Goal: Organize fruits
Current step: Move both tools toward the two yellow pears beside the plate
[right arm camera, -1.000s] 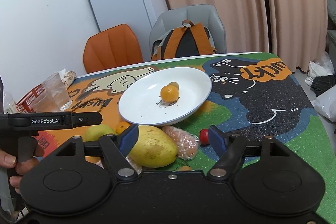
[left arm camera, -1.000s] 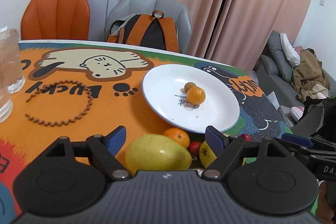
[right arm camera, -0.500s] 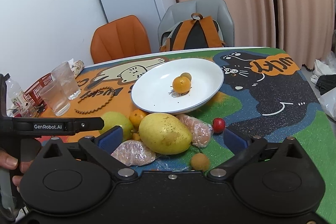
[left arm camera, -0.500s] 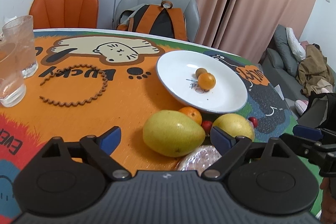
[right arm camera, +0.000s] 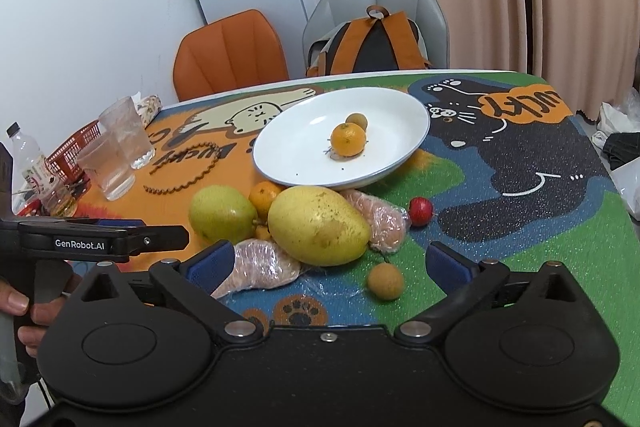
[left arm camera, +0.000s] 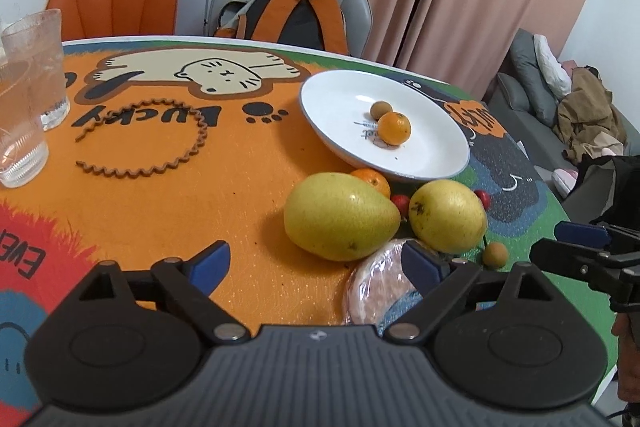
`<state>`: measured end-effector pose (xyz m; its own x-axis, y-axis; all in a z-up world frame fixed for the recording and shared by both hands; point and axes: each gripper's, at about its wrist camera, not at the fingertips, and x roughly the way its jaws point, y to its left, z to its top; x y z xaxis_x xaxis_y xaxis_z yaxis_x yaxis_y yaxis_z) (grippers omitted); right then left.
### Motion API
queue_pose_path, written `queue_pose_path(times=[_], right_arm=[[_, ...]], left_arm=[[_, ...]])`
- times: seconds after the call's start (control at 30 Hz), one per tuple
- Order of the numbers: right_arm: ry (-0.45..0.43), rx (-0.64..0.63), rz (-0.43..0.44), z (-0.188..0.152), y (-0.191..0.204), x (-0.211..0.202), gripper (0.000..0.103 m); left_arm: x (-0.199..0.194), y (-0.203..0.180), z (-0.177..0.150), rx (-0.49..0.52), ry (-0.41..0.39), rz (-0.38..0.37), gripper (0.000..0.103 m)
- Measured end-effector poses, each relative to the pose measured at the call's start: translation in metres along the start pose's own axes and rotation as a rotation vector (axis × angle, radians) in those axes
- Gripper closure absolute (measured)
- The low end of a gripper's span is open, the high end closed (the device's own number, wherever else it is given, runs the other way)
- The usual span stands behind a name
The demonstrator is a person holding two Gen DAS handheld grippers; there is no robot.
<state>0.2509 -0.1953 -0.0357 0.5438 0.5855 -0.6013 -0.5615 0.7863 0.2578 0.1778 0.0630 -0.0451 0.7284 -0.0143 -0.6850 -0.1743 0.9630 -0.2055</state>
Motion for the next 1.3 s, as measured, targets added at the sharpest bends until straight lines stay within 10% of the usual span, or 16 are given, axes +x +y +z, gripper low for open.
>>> queue_pose_path(times=[1.3], right_arm=[[0.06,-0.1,0.055,0.017,0.012,0.075,0.004]], left_arm=[[0.036,0.002,0.015,0.015,0.03,-0.018,0.012]])
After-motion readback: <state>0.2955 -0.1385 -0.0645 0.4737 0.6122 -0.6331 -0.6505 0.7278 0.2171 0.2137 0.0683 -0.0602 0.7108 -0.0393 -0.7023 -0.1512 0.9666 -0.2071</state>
